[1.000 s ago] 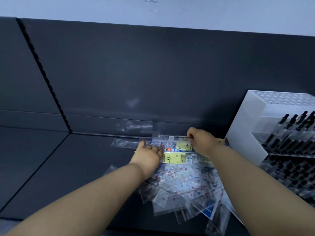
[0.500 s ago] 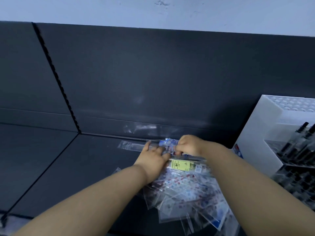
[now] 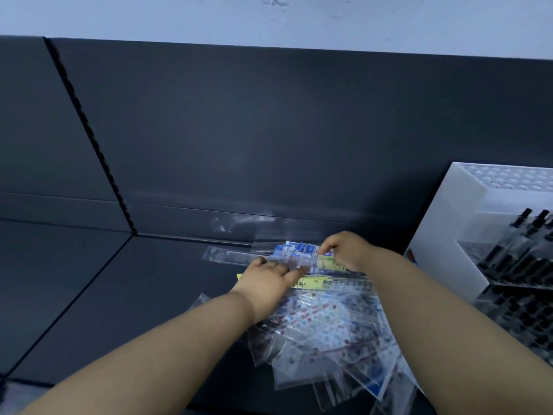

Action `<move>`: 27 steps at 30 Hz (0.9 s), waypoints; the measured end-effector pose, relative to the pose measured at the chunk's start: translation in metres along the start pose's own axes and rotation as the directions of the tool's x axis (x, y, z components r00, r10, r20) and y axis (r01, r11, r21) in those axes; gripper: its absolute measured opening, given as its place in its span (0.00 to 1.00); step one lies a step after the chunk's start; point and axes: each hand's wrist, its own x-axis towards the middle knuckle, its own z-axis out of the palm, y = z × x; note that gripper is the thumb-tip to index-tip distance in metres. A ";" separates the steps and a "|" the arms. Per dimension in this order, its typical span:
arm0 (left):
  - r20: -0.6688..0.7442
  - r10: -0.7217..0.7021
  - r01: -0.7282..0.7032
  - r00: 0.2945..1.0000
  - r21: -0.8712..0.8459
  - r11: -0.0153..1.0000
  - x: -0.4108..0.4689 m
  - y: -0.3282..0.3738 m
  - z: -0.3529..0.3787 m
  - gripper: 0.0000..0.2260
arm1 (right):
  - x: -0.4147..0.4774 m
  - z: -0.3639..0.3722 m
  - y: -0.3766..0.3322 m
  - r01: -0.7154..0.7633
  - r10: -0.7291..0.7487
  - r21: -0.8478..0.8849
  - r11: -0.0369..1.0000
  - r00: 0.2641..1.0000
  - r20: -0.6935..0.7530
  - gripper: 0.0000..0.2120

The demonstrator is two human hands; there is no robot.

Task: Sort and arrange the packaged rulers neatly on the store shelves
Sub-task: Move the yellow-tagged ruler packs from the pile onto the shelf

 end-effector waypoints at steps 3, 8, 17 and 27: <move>-0.007 -0.017 0.017 1.000 -0.027 0.999 -0.001 -0.001 0.000 0.34 | 0.003 0.002 0.008 -0.054 0.056 -0.154 0.987 0.998 0.004 0.15; -0.017 -0.020 0.020 1.000 -0.040 0.999 -0.001 -0.002 -0.002 0.35 | 0.004 0.001 0.011 -0.113 0.122 -0.296 0.949 0.993 0.011 0.10; -0.029 -0.025 0.024 0.999 -0.003 1.000 0.008 -0.004 -0.004 0.36 | -0.002 -0.005 0.009 -0.170 0.175 -0.125 0.977 0.984 0.024 0.13; -0.011 -0.044 0.043 0.999 -0.075 0.996 0.007 -0.003 -0.004 0.35 | -0.015 -0.021 0.011 0.003 0.014 0.100 0.995 0.985 -0.172 0.08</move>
